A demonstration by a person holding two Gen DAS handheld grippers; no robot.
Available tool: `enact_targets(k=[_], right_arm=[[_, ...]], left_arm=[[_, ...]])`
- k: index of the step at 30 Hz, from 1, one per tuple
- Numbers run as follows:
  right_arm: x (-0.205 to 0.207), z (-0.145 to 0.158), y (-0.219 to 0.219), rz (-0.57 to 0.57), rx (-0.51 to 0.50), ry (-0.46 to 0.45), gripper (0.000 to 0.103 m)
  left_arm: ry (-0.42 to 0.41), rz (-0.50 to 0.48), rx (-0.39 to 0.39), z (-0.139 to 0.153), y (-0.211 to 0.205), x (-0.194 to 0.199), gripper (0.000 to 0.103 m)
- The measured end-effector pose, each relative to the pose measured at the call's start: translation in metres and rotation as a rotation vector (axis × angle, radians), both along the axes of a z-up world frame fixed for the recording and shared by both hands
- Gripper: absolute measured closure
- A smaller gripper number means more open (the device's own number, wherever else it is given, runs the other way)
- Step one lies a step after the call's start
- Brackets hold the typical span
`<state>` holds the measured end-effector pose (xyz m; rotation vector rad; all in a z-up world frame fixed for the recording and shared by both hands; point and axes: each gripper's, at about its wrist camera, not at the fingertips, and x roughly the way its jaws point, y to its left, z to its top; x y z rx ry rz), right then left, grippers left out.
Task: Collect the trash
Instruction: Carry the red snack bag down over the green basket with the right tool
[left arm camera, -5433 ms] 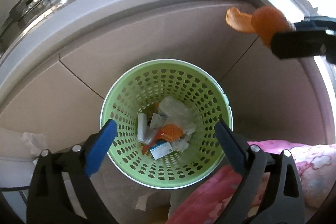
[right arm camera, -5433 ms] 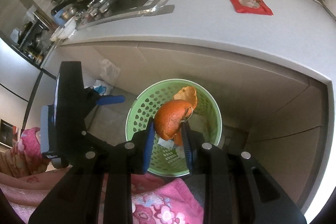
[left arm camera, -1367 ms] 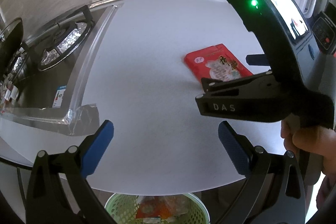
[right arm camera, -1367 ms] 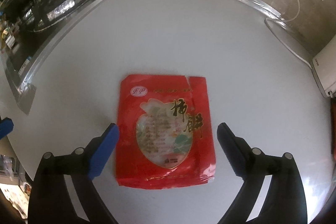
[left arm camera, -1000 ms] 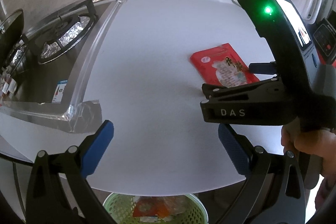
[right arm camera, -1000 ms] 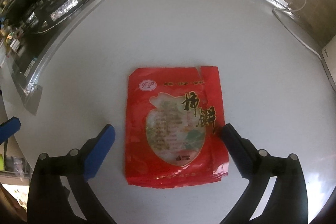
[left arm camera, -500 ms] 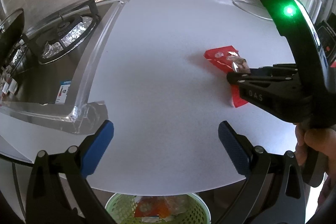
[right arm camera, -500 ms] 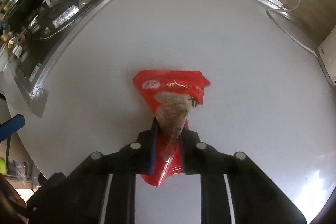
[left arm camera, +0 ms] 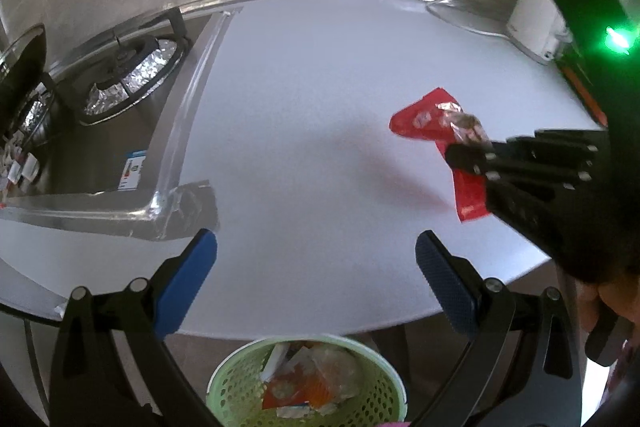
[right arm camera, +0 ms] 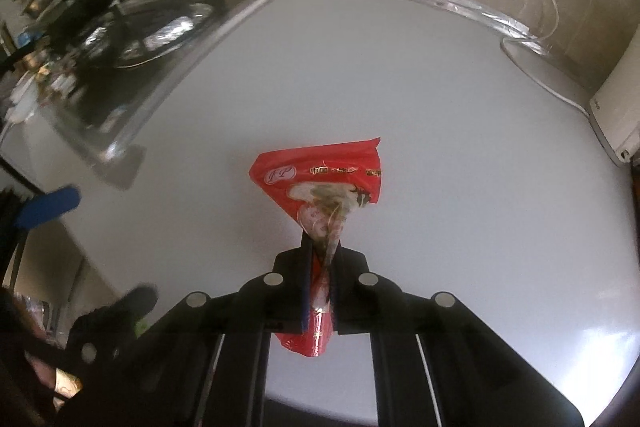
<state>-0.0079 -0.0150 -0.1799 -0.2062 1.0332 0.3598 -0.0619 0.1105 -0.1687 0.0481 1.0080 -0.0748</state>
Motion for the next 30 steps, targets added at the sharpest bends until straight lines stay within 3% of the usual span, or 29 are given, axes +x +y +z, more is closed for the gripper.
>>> enact_targets(k=[8, 14, 20, 30], right_arm=[[-0.09, 0.003, 0.01, 0.035, 0.024, 0.025, 0.095], [-0.146, -0.025, 0.031, 0.052, 0.035, 0.111, 0.095], [-0.174, -0.068, 0.055, 0.08, 0.033, 0.213, 0.095], [-0.183, -0.126, 0.088, 0.133, -0.015, 0.311, 0.094]], left_arm=[[-0.005, -0.093, 0.022, 0.008, 0.017, -0.072, 0.008], [0.072, -0.162, 0.064, -0.017, 0.037, -0.133, 0.008], [0.162, -0.154, 0.066, -0.05, 0.062, -0.172, 0.008], [0.221, -0.138, 0.071, -0.074, 0.083, -0.195, 0.008]])
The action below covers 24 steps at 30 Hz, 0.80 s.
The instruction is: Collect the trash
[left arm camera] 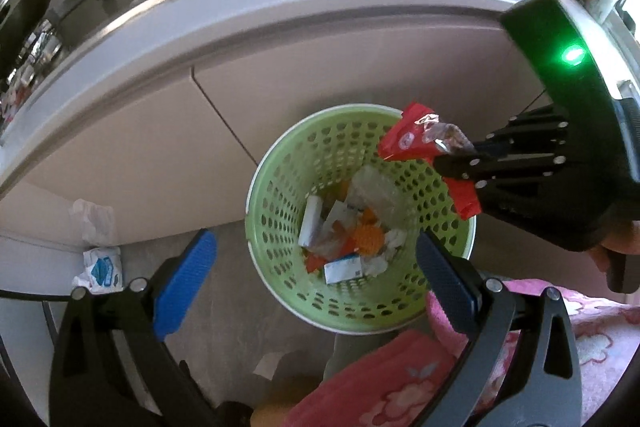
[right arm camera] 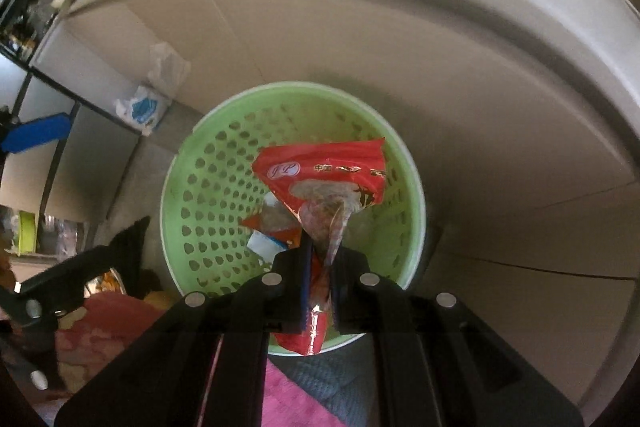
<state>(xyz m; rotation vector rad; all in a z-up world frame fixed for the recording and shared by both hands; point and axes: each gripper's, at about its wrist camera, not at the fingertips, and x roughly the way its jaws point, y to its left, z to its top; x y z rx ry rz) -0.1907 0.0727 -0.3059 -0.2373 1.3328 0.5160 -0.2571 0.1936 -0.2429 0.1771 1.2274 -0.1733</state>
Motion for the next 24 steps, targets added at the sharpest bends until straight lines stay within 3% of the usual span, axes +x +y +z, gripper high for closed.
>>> enact_targets(k=[3, 5, 7, 10, 21, 24], right_arm=[[0.002, -0.013, 0.002, 0.004, -0.005, 0.031, 0.092], [0.006, -0.022, 0.007, 0.012, -0.009, 0.058, 0.073], [0.005, -0.027, 0.01, 0.023, -0.023, 0.062, 0.062], [0.005, -0.031, 0.015, 0.039, -0.038, 0.069, 0.052], [0.006, -0.029, 0.012, 0.026, -0.05, 0.073, 0.042], [0.005, -0.027, 0.011, 0.023, -0.054, 0.066, 0.034]], left_arm=[[0.005, 0.001, -0.001, -0.002, 0.004, -0.001, 0.008], [0.004, 0.0, 0.0, -0.002, 0.005, -0.001, 0.008], [0.004, -0.003, 0.002, -0.003, 0.005, 0.0, 0.008], [0.006, -0.003, 0.001, -0.004, 0.004, 0.001, 0.008], [0.006, -0.006, -0.007, -0.004, 0.003, 0.004, 0.008], [0.006, -0.012, -0.008, -0.004, 0.002, 0.006, 0.008]])
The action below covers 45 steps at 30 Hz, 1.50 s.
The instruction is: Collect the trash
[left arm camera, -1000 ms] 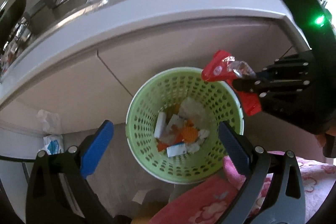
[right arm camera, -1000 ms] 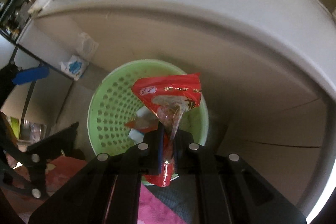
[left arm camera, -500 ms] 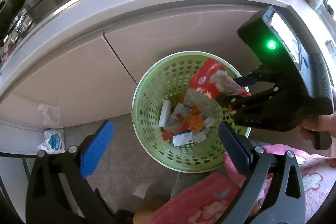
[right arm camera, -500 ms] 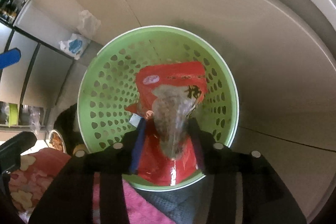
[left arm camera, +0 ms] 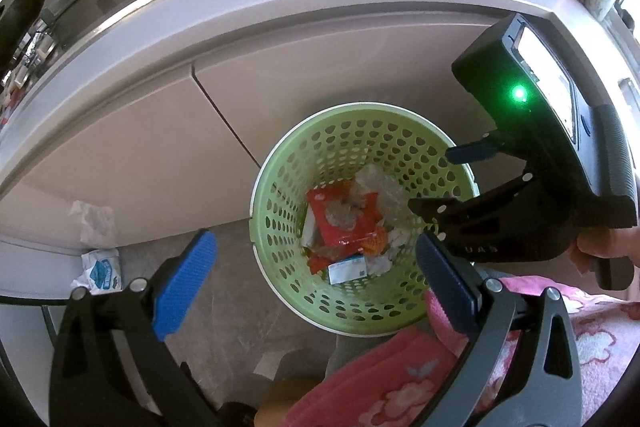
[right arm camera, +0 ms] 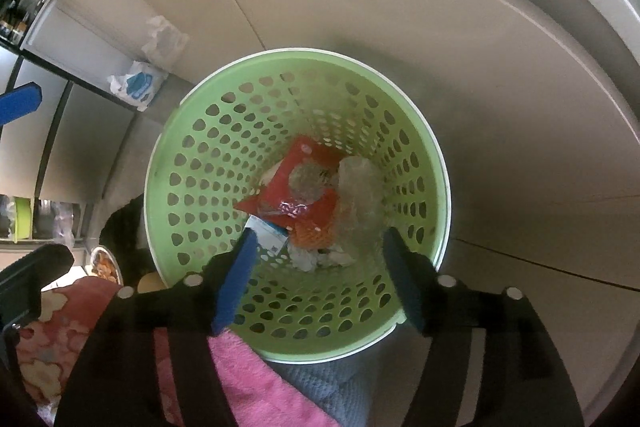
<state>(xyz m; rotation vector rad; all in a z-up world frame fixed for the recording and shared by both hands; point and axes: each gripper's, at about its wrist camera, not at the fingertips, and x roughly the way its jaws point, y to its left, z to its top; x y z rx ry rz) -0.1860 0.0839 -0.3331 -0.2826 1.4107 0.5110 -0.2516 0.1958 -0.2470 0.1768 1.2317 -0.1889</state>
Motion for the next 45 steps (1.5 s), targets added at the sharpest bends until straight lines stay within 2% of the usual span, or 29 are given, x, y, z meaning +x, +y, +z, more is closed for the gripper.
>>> enact_targets(k=[11, 15, 17, 21, 29, 35, 39, 45], right_arm=[[0.004, 0.022, -0.01, -0.021, -0.003, -0.057, 0.027], [0.007, 0.054, -0.024, -0.042, -0.033, -0.159, 0.021], [0.012, 0.076, -0.036, -0.067, -0.039, -0.22, 0.014], [0.029, 0.121, -0.061, -0.127, -0.043, -0.33, 0.01], [0.084, 0.195, -0.114, -0.228, -0.035, -0.503, 0.003], [0.125, 0.232, -0.142, -0.27, -0.005, -0.568, 0.003], [0.149, 0.254, -0.164, -0.293, 0.022, -0.596, 0.003], [0.17, 0.304, -0.206, -0.326, 0.078, -0.687, 0.003]], left_arm=[[-0.032, -0.024, -0.004, 0.011, -0.004, 0.011, 0.008], [-0.082, -0.015, -0.019, 0.03, -0.008, 0.022, 0.008], [-0.118, -0.01, -0.027, 0.043, -0.012, 0.031, 0.008], [-0.213, -0.014, -0.031, 0.076, -0.026, 0.055, 0.008], [-0.373, 0.011, -0.052, 0.138, -0.07, 0.118, 0.008], [-0.472, 0.051, -0.068, 0.177, -0.104, 0.161, 0.008], [-0.51, 0.093, -0.086, 0.198, -0.122, 0.182, 0.008], [-0.589, 0.192, -0.129, 0.237, -0.14, 0.207, 0.008]])
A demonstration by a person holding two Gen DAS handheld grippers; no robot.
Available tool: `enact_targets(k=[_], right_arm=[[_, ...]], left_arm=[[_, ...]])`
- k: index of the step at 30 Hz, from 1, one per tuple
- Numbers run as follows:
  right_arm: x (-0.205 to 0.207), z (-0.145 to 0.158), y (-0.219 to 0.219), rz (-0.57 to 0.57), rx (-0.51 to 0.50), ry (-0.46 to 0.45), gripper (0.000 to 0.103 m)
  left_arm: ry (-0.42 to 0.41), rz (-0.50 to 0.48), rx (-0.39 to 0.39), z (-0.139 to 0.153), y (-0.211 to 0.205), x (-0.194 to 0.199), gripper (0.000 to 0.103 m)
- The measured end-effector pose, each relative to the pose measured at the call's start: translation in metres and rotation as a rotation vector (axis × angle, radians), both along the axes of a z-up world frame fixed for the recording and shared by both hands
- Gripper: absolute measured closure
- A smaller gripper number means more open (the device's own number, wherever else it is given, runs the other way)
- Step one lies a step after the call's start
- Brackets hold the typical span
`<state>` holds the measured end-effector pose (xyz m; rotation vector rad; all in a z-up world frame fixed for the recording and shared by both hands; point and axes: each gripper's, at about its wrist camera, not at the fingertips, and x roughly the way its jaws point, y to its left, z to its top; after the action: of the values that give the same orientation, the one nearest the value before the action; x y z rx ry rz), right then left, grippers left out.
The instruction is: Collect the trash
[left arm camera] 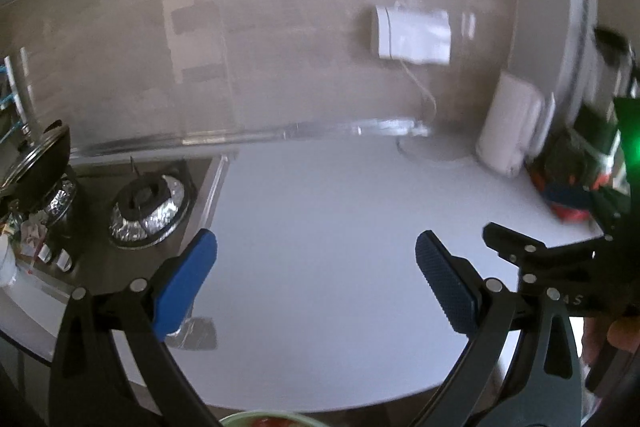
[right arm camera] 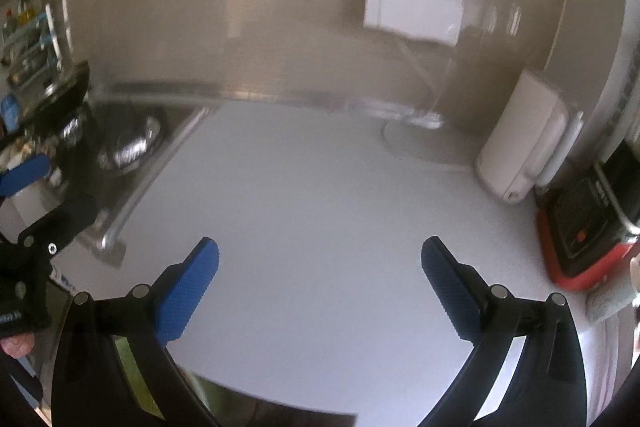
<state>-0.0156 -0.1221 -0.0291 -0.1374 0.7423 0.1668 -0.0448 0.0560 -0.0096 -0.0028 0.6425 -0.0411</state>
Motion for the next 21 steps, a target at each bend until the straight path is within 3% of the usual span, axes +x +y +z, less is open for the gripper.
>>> enact_targets(k=[8, 21], right_arm=[[0.007, 0.037, -0.035, 0.016, 0.066, -0.099, 0.002], [-0.023, 0.041, -0.029, 0.083, 0.127, -0.133, 0.002]], left_arm=[[-0.07, 0.136, -0.016, 0.034, -0.011, 0.0, 0.008], [-0.074, 0.162, 0.01, 0.046, -0.021, -0.024, 0.008]])
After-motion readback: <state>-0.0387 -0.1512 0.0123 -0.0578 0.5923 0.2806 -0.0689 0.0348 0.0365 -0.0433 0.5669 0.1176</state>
